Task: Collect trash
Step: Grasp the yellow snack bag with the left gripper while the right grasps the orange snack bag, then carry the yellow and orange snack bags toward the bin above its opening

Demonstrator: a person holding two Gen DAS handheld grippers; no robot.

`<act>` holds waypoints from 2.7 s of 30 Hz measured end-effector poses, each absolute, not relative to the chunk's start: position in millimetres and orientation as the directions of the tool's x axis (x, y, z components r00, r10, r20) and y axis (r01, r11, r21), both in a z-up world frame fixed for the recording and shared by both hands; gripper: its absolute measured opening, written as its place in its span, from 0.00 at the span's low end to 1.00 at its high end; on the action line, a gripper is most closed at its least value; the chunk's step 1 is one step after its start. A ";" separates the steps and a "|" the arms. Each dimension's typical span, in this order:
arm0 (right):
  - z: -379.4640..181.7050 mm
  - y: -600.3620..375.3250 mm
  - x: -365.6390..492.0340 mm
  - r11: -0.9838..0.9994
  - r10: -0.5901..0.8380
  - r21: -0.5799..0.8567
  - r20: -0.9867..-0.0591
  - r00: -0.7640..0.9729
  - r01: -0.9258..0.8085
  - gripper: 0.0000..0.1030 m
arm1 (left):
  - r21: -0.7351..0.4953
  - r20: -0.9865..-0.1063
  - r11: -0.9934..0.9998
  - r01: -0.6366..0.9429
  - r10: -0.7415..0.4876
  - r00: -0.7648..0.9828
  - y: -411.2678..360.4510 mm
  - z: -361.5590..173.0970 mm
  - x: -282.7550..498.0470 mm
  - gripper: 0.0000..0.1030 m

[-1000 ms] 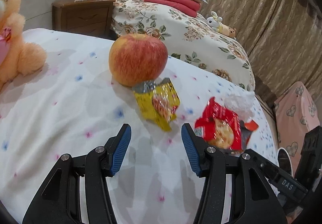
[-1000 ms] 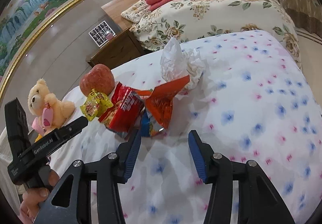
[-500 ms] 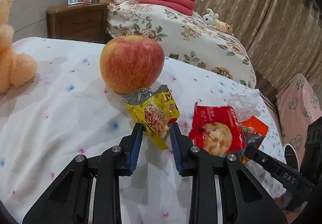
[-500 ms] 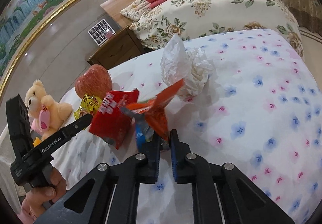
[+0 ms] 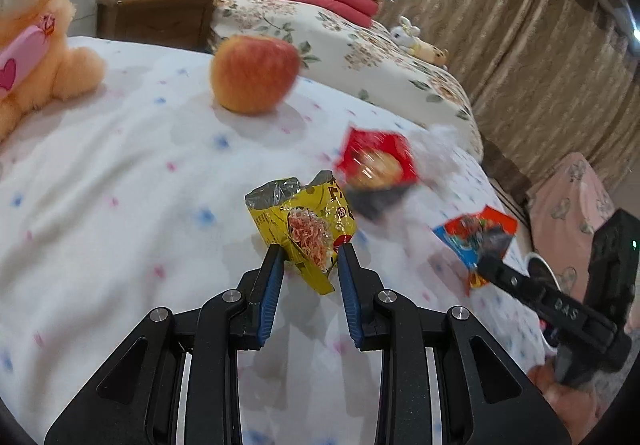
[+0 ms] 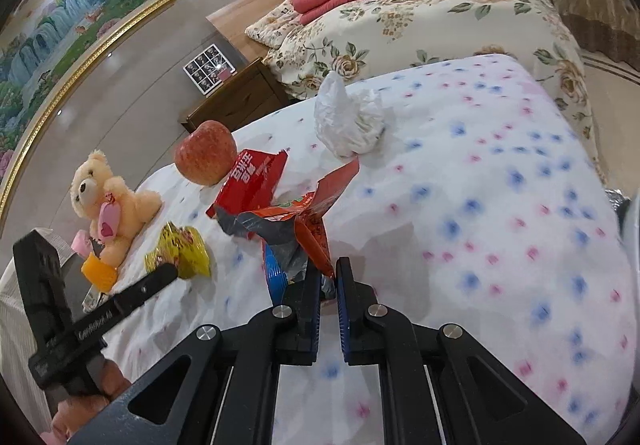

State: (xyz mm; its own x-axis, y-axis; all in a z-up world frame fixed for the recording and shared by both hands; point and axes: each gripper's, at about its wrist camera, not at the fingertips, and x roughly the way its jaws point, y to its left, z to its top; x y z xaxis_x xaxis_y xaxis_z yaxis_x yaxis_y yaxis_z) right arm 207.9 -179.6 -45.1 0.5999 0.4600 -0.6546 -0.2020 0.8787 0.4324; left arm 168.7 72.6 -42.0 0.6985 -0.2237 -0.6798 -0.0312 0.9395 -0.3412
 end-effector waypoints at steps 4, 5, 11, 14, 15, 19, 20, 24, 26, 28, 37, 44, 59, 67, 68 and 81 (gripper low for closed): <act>-44.6 -193.4 193.4 0.880 0.452 0.437 -0.652 0.609 -0.185 0.07 | -0.347 -0.678 0.938 0.019 -0.264 0.686 50.3 -39.8 155.2 0.26; -44.5 -196.8 189.3 0.881 0.448 0.437 -0.651 0.613 -0.180 0.07 | -0.346 -0.677 0.938 0.031 -0.273 0.684 44.6 -38.4 153.7 0.26; -41.6 -221.5 168.2 0.885 0.428 0.440 -0.642 0.636 -0.152 0.07 | -0.340 -0.669 0.934 0.110 -0.322 0.670 9.3 -29.8 142.2 0.26; -40.3 -233.4 160.1 0.889 0.414 0.438 -0.638 0.650 -0.136 0.07 | -0.335 -0.667 0.931 0.147 -0.344 0.661 -7.6 -27.8 138.8 0.26; -39.9 -238.3 157.1 0.890 0.407 0.437 -0.637 0.655 -0.128 0.07 | -0.334 -0.667 0.929 0.158 -0.351 0.657 -13.0 -27.1 137.9 0.26; -40.2 -254.2 147.0 0.894 0.386 0.436 -0.636 0.668 -0.102 0.07 | -0.327 -0.662 0.922 0.205 -0.379 0.646 -34.8 -22.9 133.1 0.26; -40.4 -257.7 144.8 0.895 0.382 0.436 -0.636 0.671 -0.096 0.07 | -0.327 -0.662 0.921 0.212 -0.383 0.644 -39.0 -21.9 132.2 0.26; -43.0 -273.7 135.2 0.898 0.361 0.435 -0.639 0.680 -0.068 0.07 | -0.323 -0.661 0.913 0.250 -0.407 0.630 -57.2 -19.6 130.0 0.26; -44.2 -279.4 131.1 0.898 0.353 0.436 -0.639 0.684 -0.056 0.07 | -0.318 -0.661 0.909 0.270 -0.417 0.623 -66.6 -18.6 128.7 0.26; -44.2 -287.3 127.6 0.899 0.343 0.436 -0.638 0.689 -0.043 0.07 | -0.315 -0.661 0.905 0.287 -0.426 0.618 -74.6 -17.3 126.7 0.26; -45.5 -318.0 114.6 0.897 0.301 0.442 -0.636 0.710 0.016 0.07 | -0.304 -0.658 0.889 0.344 -0.456 0.598 -106.1 -12.2 122.8 0.26; -46.1 -339.8 106.9 0.892 0.273 0.448 -0.633 0.724 0.055 0.07 | -0.300 -0.664 0.878 0.373 -0.473 0.579 -126.5 -12.4 122.1 0.26; -47.5 -380.2 95.9 0.880 0.221 0.458 -0.629 0.746 0.126 0.07 | -0.295 -0.673 0.851 0.435 -0.508 0.538 -170.5 -13.9 125.1 0.26; -46.1 -403.5 91.4 0.872 0.190 0.462 -0.624 0.758 0.162 0.07 | -0.286 -0.678 0.836 0.469 -0.522 0.517 -194.6 -13.7 127.8 0.26; -45.8 -405.9 91.0 0.872 0.186 0.462 -0.623 0.760 0.165 0.07 | -0.286 -0.679 0.834 0.472 -0.524 0.515 -197.2 -14.2 128.3 0.26; -53.1 -431.9 91.7 0.858 0.152 0.466 -0.633 0.759 0.217 0.07 | -0.274 -0.683 0.815 0.511 -0.539 0.494 -229.0 -14.0 134.2 0.26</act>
State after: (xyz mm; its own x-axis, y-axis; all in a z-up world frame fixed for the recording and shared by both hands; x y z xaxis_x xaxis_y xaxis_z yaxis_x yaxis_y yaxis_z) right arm 91.7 -431.9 -53.1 0.7587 0.1523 -0.6334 0.2171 0.8576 0.4662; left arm 134.2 -229.0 -14.0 0.4938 -0.5389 -0.6825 0.5108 0.8149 -0.2738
